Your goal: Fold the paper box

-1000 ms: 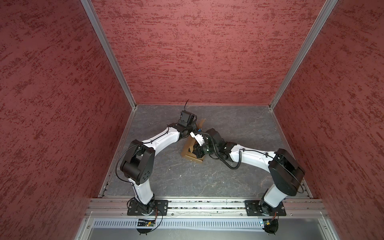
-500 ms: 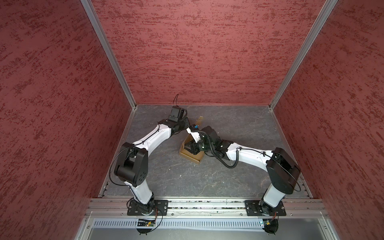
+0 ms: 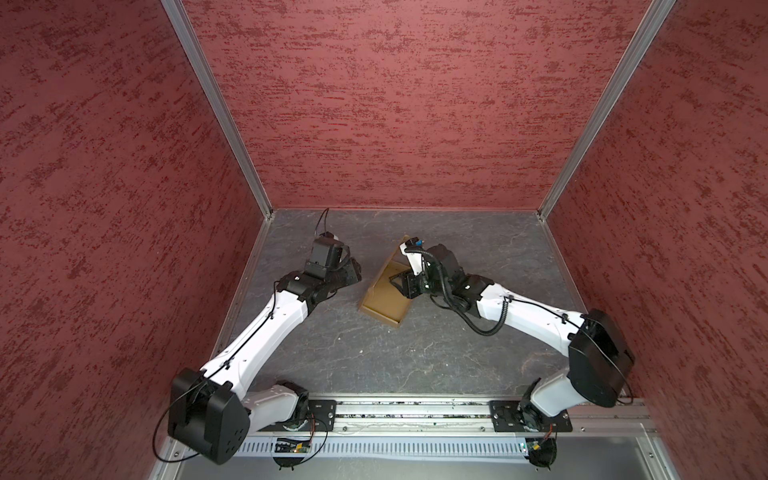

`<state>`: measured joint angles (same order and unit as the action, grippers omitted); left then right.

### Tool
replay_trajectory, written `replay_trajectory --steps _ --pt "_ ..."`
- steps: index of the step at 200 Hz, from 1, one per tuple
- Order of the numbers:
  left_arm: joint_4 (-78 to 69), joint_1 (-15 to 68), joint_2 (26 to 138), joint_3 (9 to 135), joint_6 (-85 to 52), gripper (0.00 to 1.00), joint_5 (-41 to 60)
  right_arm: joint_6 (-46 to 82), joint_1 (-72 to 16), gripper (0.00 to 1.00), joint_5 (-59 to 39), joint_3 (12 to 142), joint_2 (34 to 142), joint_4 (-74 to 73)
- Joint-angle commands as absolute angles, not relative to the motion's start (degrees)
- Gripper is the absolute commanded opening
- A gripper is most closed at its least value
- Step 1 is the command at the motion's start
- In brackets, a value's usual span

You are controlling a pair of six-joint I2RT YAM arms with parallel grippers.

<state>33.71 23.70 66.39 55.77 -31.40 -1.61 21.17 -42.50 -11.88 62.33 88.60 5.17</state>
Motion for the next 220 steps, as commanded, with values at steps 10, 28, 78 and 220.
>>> replay_trajectory --steps 10,28,78,220 --pt "41.1 28.6 60.2 54.8 -31.2 0.65 -6.2 19.4 -41.5 0.41 -11.7 64.4 89.4 8.8" --pt "44.0 30.3 57.9 57.6 -29.6 0.72 -7.0 19.6 -41.1 0.41 -11.4 66.6 91.2 9.8" --pt "56.6 33.6 67.3 75.2 -21.1 0.81 -8.0 23.2 -38.6 0.49 -10.3 65.8 90.7 9.5" --pt "70.1 37.3 105.9 105.1 -4.6 0.61 -12.1 23.2 -26.2 0.54 -10.7 47.3 73.2 8.4"
